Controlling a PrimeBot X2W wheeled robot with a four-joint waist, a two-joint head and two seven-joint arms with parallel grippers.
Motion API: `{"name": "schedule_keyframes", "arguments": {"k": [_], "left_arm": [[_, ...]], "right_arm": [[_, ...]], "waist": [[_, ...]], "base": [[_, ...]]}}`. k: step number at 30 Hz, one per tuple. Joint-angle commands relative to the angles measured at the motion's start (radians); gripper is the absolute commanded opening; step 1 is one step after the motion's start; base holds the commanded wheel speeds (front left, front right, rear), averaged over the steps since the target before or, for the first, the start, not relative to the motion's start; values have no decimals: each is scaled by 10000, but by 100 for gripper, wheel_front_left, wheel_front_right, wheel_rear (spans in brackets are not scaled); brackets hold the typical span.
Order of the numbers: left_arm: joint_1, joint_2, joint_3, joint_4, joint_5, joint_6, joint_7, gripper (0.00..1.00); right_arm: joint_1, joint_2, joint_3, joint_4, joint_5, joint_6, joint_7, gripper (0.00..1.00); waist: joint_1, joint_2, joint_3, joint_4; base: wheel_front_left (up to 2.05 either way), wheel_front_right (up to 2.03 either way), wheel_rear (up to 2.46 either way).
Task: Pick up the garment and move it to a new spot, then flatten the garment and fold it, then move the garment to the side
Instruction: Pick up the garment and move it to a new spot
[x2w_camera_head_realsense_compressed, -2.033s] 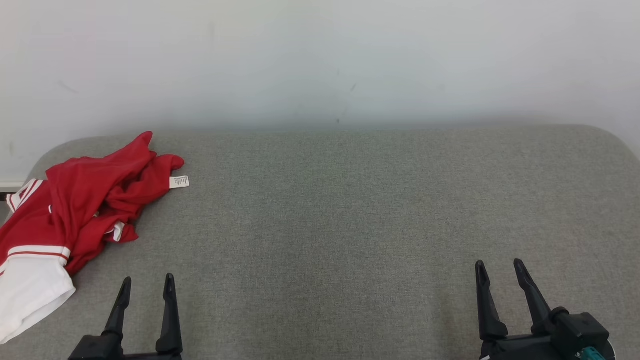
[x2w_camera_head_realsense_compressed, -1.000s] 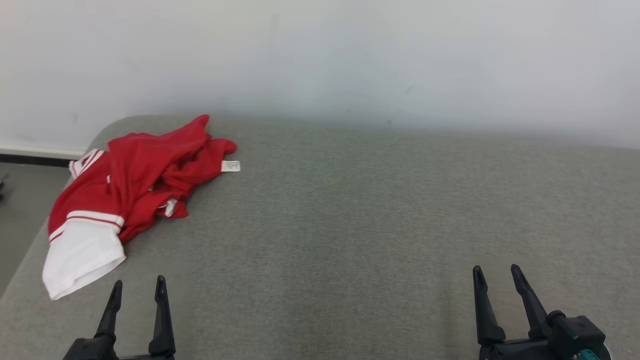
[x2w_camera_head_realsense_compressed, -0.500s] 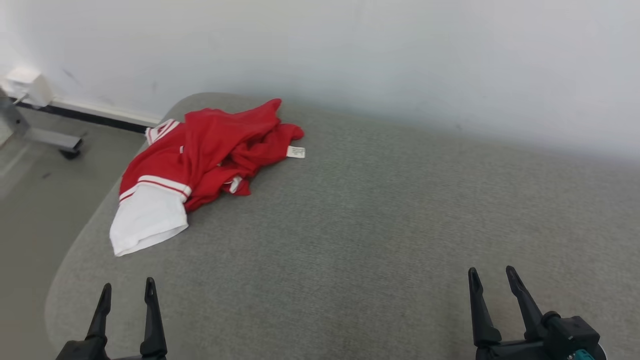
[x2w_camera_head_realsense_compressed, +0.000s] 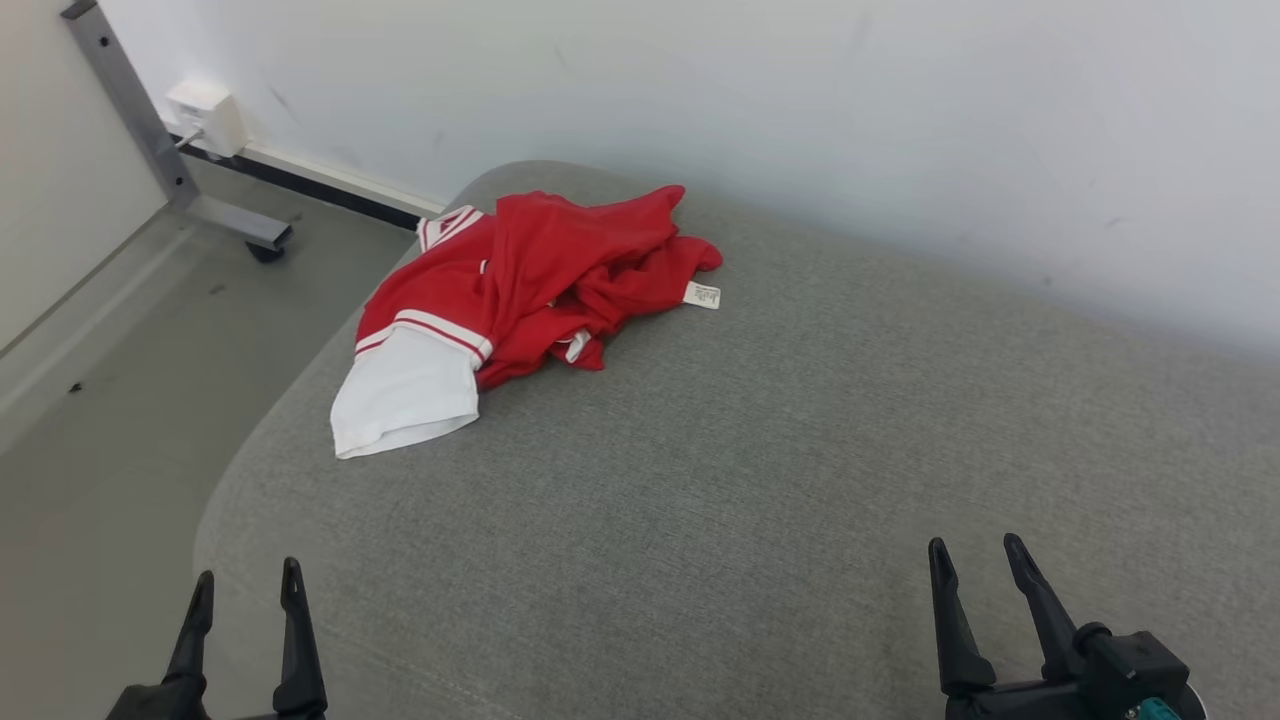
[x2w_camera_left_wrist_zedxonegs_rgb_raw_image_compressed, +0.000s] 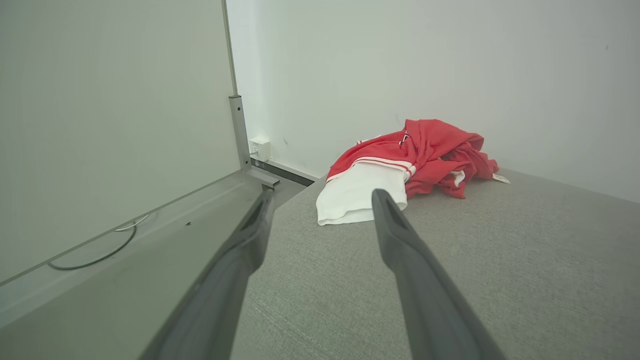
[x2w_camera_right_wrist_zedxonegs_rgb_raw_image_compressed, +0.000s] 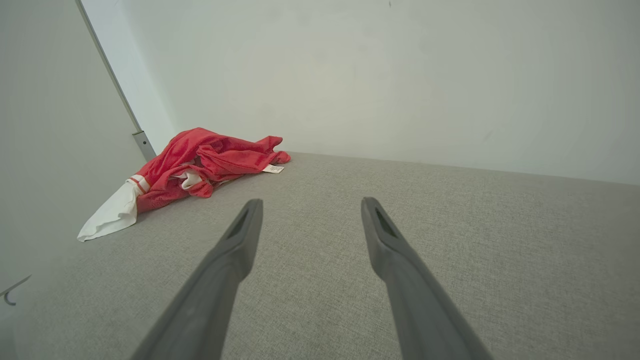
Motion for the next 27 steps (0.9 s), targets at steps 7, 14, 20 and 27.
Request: {"name": "schedule_keyframes", "arguments": {"k": [7, 14, 20, 27], "left_arm": [[132, 109, 108, 21, -155, 97, -78, 100], [162, 179, 165, -12, -196, 227, -110, 100], [-269, 132, 292, 32, -566, 103, -141, 100], [-1526, 460, 572, 180, -995, -129, -165, 100]], "right_arm": [[-94, -25, 55, 40, -36, 33, -5, 100], [-146, -27, 145, 87, -40, 33, -5, 100], [-350, -25, 202, 105, -146, 33, 13, 100], [-851, -30, 187, -94, -465, 33, 165, 100]], "waist": [[0, 0, 63, 355], [0, 0, 110, 268], [0, 0, 411, -53], [0, 0, 1169, -760]], "base": [[0, 0, 0], [0, 0, 0], [0, 0, 0], [0, 0, 0]]}}
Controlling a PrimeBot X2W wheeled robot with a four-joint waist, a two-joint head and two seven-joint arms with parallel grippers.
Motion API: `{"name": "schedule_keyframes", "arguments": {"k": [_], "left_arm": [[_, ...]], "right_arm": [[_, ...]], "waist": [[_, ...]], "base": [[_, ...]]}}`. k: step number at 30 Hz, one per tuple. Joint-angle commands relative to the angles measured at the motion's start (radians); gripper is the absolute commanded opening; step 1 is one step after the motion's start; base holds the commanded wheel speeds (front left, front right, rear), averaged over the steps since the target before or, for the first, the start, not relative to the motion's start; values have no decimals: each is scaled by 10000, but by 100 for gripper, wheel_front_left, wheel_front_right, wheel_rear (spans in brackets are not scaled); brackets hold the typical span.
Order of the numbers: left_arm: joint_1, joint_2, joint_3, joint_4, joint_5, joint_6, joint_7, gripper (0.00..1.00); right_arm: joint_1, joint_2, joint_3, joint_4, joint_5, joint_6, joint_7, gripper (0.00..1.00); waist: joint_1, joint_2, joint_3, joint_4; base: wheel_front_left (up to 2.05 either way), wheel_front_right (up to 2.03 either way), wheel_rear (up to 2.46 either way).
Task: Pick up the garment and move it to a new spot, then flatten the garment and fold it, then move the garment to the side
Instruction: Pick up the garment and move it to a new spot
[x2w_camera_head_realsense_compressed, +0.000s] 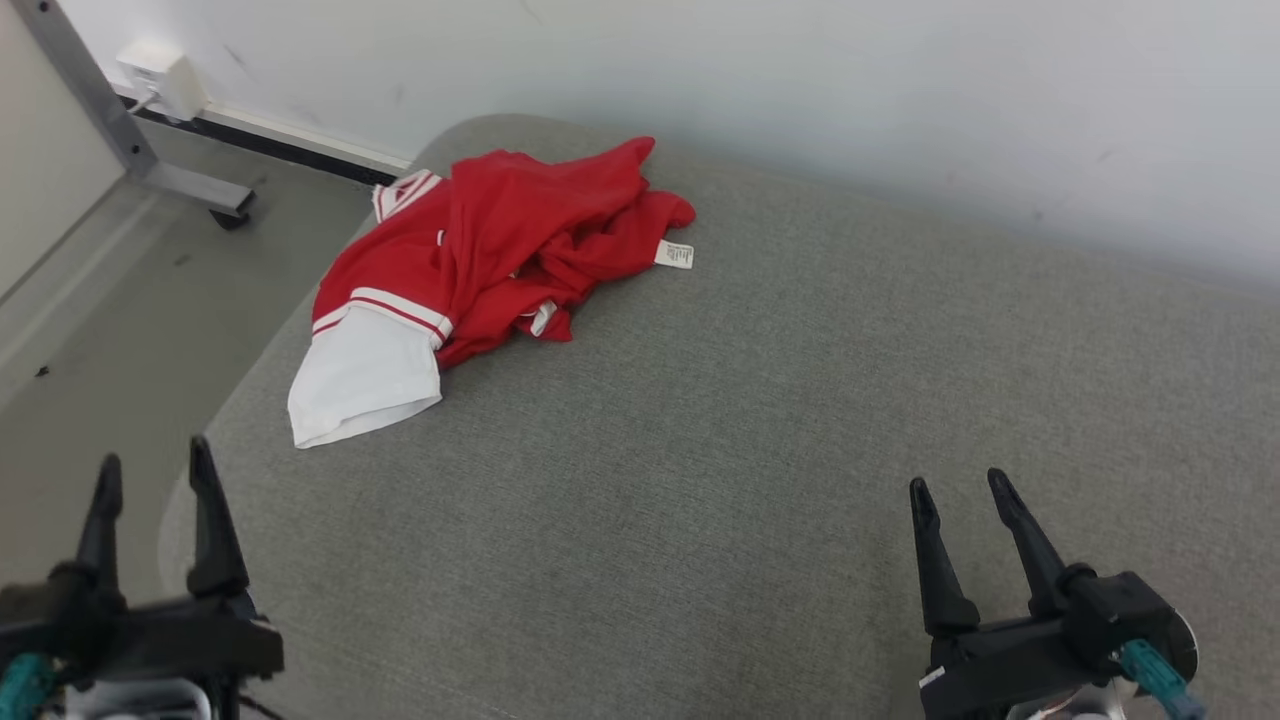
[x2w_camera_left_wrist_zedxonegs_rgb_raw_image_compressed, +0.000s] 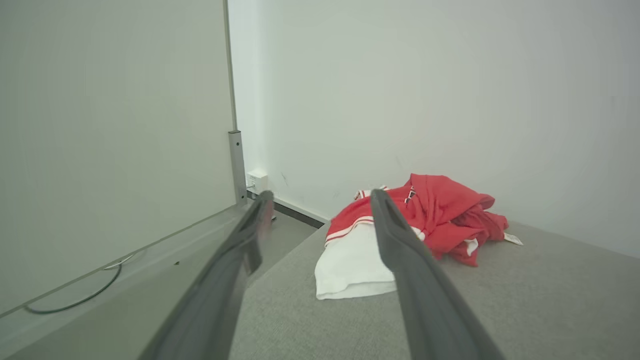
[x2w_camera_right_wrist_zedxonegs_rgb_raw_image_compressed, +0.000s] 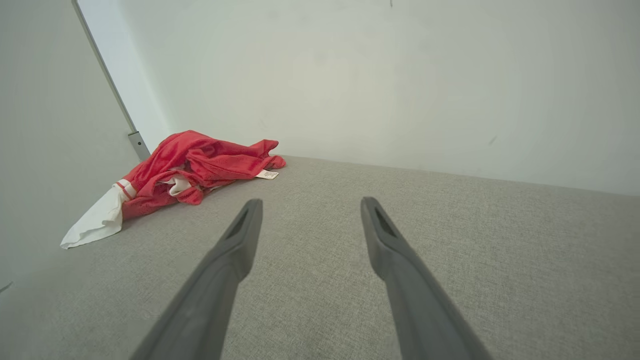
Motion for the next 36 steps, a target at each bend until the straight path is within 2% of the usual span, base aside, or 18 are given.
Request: {"name": "schedule_keyframes", "arguments": {"k": [1, 12, 18, 26, 36], "left_arm": [[-459, 111, 39, 26, -66, -62, -52, 100], [-3847, 1486, 660, 360, -527, -229, 468, 100], [-5337, 2259, 685, 1075, -595, -388, 932, 100], [-6429, 2953, 539, 2883, -612, -504, 1521, 100], [-6521, 3317, 135, 5057, -701, -743, 2309, 100]], "right_arm": [[-180, -30, -78, -79, -142, 33, 22, 100], [-981, -29, -500, -878, -660, 33, 196, 100], [-1176, -24, -803, -1165, -736, 33, 178, 100], [-1346, -23, -825, -1358, -720, 33, 145, 100], [-1412, -23, -909, -1374, -754, 33, 155, 100]], "waist": [[0, -1, 624, -604], [0, -1, 2541, -2618], [0, -1, 3226, -3392], [0, -1, 3597, -3861], [0, -1, 3602, -4108]], "base": [[0, 0, 0], [0, 0, 0], [0, 0, 0], [0, 0, 0], [0, 0, 0]]}}
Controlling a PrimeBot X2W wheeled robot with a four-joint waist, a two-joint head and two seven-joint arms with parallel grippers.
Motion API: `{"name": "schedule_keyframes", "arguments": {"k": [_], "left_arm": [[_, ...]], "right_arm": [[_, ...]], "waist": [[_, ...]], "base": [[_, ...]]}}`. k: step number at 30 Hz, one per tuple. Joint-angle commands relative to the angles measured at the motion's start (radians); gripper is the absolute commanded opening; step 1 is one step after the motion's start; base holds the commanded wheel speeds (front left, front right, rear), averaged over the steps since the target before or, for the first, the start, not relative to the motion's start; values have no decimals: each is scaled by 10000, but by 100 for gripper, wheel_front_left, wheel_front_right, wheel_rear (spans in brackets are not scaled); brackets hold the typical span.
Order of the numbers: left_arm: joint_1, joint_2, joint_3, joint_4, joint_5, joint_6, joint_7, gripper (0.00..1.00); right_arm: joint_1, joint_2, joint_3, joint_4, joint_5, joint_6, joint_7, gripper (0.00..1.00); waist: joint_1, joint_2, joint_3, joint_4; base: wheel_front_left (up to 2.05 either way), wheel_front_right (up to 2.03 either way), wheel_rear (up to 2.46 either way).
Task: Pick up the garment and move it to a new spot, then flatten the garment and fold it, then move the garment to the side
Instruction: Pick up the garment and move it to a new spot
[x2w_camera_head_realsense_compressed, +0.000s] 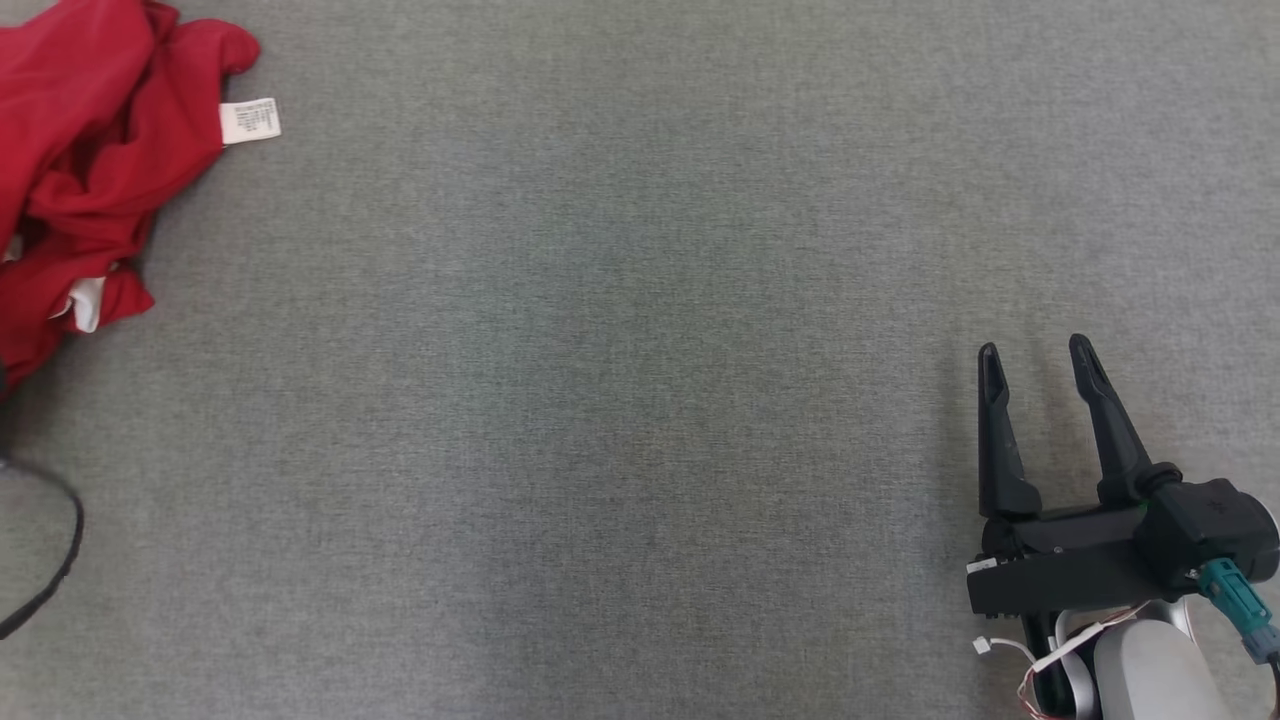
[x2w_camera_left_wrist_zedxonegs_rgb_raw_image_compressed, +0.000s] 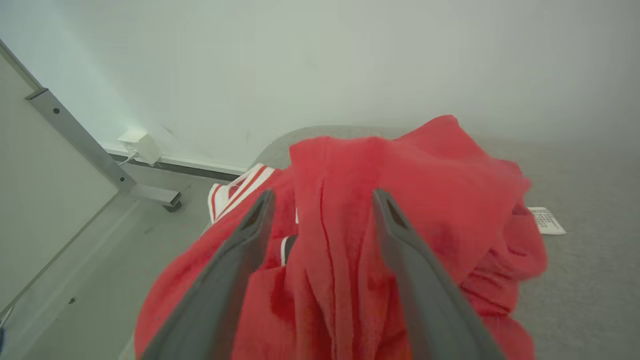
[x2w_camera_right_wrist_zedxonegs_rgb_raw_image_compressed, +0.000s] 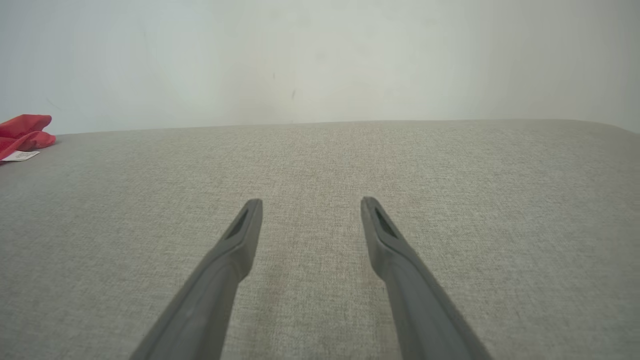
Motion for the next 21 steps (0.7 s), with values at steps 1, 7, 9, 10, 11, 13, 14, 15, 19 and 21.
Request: {"name": "schedule_keyframes", "arguments": {"k": [1, 7, 9, 10, 11, 13, 14, 15, 19, 21], "left_arm": [[26, 139, -44, 338, -38, -59, 148, 100], [-239, 150, -195, 1391, -219, -114, 746, 100], [-335, 118, -352, 1859, -243, -131, 917, 0], [-335, 118, -352, 1859, -243, -131, 917, 0], [-468, 109, -410, 2090, -289, -157, 937, 0], [-634, 182, -433, 2171, -247, -150, 663, 0], [-687, 189, -452, 2223, -222, -143, 549, 0], [-759, 219, -463, 2234, -197, -146, 392, 0], [-1051, 310, -467, 2137, -124, -100, -304, 0], [-1206, 314, -492, 2010, -123, -111, -636, 0]], "right_arm": [[-107, -12, -18, -48, -44, 33, -15, 100], [-108, -13, -33, -90, -73, 33, 29, 100], [-107, -13, -33, -112, -99, 33, 50, 100], [-107, -13, -33, -112, -99, 33, 50, 100], [-95, -13, -28, -136, -101, 33, 67, 100], [-56, -15, -36, -141, -105, 33, 75, 100], [-25, -15, -53, -131, -107, 33, 67, 100], [5, -15, -56, -127, -110, 33, 72, 100], [70, -15, -32, -47, -57, 33, 44, 100], [103, -15, 11, 7, -1, 33, 15, 100]], "waist": [[-2, -2, 43, -88], [-2, -2, 44, -167], [-2, -2, 41, -181], [-2, -2, 41, -181], [-2, -2, 20, -173], [-2, -2, -36, -151], [-2, -2, -84, -127], [-2, -2, -124, -106], [-2, -2, -385, -4], [-2, -2, -563, 40]], "base": [[0, 0, 0], [0, 0, 0], [0, 0, 0], [0, 0, 0], [0, 0, 0], [0, 0, 0], [0, 0, 0], [0, 0, 0], [0, 0, 0], [0, 0, 0]]}}
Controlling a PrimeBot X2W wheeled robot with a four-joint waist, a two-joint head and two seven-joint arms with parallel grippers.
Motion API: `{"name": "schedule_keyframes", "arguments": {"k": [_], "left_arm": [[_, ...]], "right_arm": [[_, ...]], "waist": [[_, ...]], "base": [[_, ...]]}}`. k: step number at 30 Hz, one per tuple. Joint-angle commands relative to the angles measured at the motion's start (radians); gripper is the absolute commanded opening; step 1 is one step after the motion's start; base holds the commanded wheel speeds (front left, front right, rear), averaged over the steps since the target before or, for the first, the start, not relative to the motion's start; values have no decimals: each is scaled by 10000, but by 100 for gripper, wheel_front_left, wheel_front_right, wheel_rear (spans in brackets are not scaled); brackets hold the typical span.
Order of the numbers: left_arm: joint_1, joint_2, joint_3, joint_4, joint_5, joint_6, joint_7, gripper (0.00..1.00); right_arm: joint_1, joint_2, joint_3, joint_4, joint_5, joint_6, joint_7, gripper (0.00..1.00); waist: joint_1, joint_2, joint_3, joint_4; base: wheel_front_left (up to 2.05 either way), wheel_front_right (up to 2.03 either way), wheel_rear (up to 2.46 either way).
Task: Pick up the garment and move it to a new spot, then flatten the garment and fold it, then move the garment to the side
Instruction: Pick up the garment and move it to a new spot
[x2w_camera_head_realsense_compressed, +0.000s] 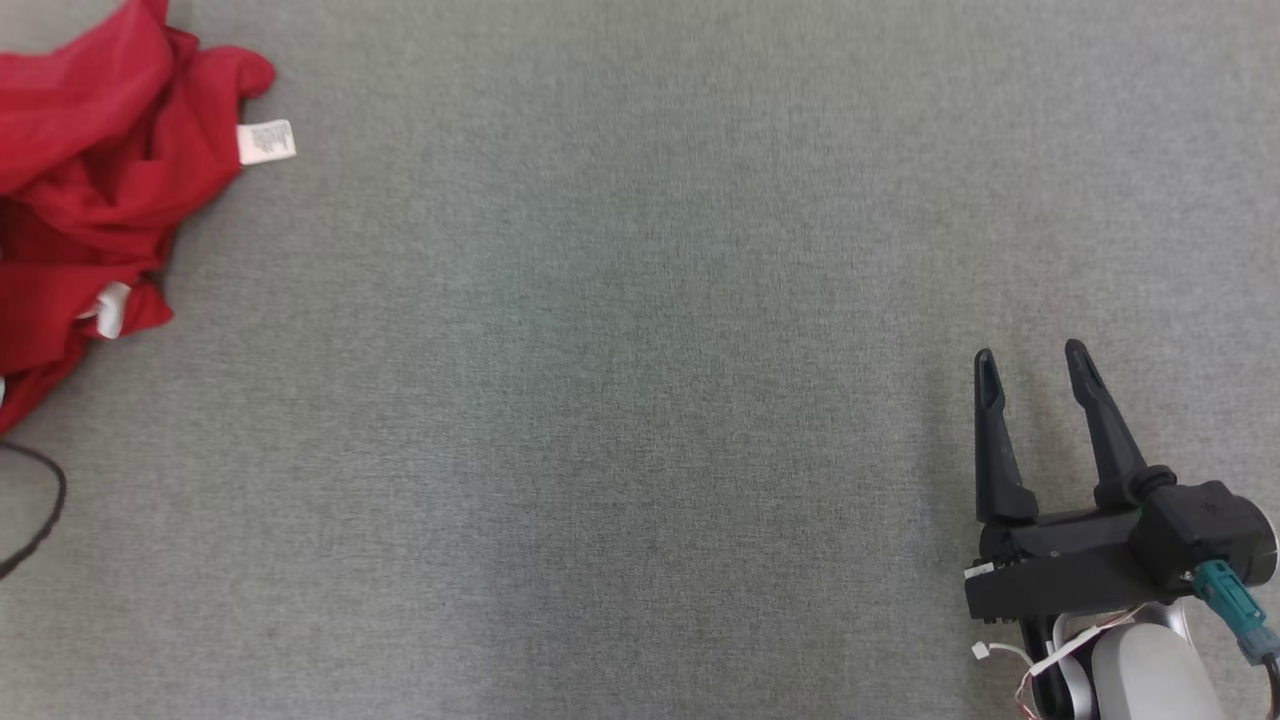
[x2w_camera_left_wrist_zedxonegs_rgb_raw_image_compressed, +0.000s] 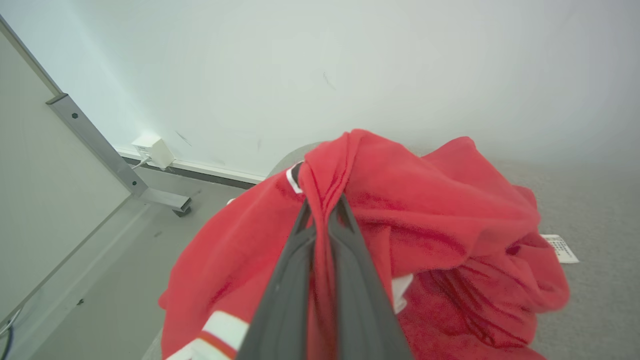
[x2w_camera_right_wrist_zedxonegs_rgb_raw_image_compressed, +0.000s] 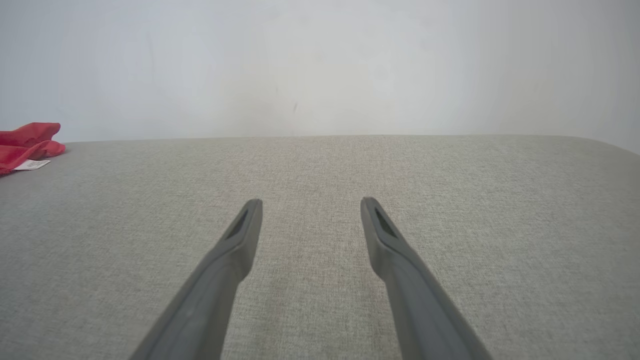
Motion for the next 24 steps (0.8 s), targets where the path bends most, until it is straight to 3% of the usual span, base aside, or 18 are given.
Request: {"name": "schedule_keyframes", "arguments": {"k": [1, 10, 16, 24], "left_arm": [[-207, 70, -28, -158, 40, 31, -209, 0], [-1332, 27, -606, -1848, 417, -50, -911, 0], [-2337, -500, -1326, -3546, 545, -75, -350, 0], [-3012, -1361, -2304, -5396, 469, -73, 729, 0]], "right_arm": [[78, -17, 19, 32, 88, 33, -58, 100], [273, -17, 205, 551, 517, 32, -264, 100], [349, -20, 357, 919, 916, 32, -373, 100], [372, -15, 553, 1159, 1379, 32, -434, 100]], "waist": [[0, -1, -250, 90], [0, -1, -1146, -41], [0, -1, -1557, -507], [0, -1, -1878, -1687]], "base": [[0, 0, 0], [0, 0, 0], [0, 0, 0], [0, 0, 0]]}}
